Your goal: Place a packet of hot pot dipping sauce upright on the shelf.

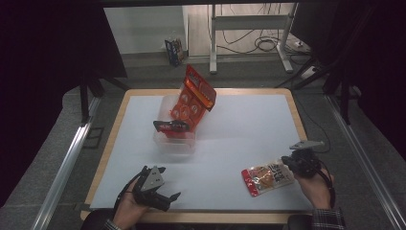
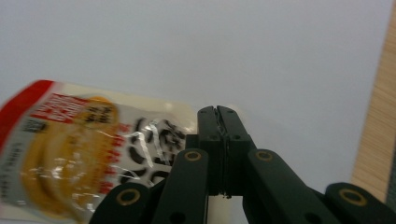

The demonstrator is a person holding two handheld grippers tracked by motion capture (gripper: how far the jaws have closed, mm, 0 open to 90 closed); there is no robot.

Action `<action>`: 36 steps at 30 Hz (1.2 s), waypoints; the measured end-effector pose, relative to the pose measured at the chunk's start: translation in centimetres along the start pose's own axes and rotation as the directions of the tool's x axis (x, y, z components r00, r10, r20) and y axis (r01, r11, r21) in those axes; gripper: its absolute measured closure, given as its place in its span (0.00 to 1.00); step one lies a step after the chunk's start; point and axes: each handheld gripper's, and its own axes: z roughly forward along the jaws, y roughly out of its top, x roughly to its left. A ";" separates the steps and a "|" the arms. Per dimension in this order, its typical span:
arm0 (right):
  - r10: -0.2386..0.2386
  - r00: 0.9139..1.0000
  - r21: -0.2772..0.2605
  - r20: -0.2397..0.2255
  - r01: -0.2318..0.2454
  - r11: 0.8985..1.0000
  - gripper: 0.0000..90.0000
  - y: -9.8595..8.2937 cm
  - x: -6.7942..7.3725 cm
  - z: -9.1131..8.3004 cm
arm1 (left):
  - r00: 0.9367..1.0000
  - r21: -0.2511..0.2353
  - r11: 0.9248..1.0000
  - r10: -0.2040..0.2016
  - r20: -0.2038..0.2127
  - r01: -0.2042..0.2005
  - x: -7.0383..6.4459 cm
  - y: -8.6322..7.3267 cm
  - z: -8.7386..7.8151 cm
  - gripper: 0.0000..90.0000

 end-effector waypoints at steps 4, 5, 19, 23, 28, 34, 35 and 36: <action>0.037 0.999 0.007 0.026 -0.037 0.999 0.98 -0.5 -0.8 0.4 | 1.000 0.002 1.000 0.002 0.001 -0.002 0.0 0.0 0.0 0.03; 0.041 0.999 0.012 0.031 -0.041 0.999 0.98 -0.6 -0.9 0.6 | 1.000 0.002 1.000 0.002 0.001 -0.002 0.0 0.0 0.0 0.03; 0.105 0.994 0.058 0.026 -0.106 0.993 0.98 -1.9 -2.1 2.2 | 1.000 0.004 1.000 0.007 0.003 -0.007 -0.1 0.0 0.1 0.03; 0.114 0.993 0.058 0.006 -0.114 0.992 0.99 -1.9 -1.9 2.3 | 1.000 0.006 1.000 0.009 0.005 -0.009 -0.2 0.0 0.2 0.03; 0.131 0.989 0.059 -0.065 -0.128 0.990 0.99 -1.8 -1.0 2.4 | 1.000 0.009 1.000 0.012 0.005 -0.012 -0.2 0.1 0.2 0.03; 0.097 0.990 0.071 -0.106 -0.090 0.993 0.99 -1.2 0.9 2.7 | 1.000 0.009 1.000 0.011 0.006 -0.011 -0.2 0.1 0.3 0.03; 0.088 0.990 0.072 -0.112 -0.080 0.994 0.99 -1.1 1.3 2.8 | 1.000 0.009 1.000 0.011 0.006 -0.011 -0.2 0.1 0.3 0.03; 0.076 0.989 0.075 -0.124 -0.067 0.995 0.99 -1.0 1.9 2.8 | 1.000 0.010 1.000 0.011 0.008 -0.011 -0.2 0.1 0.3 0.03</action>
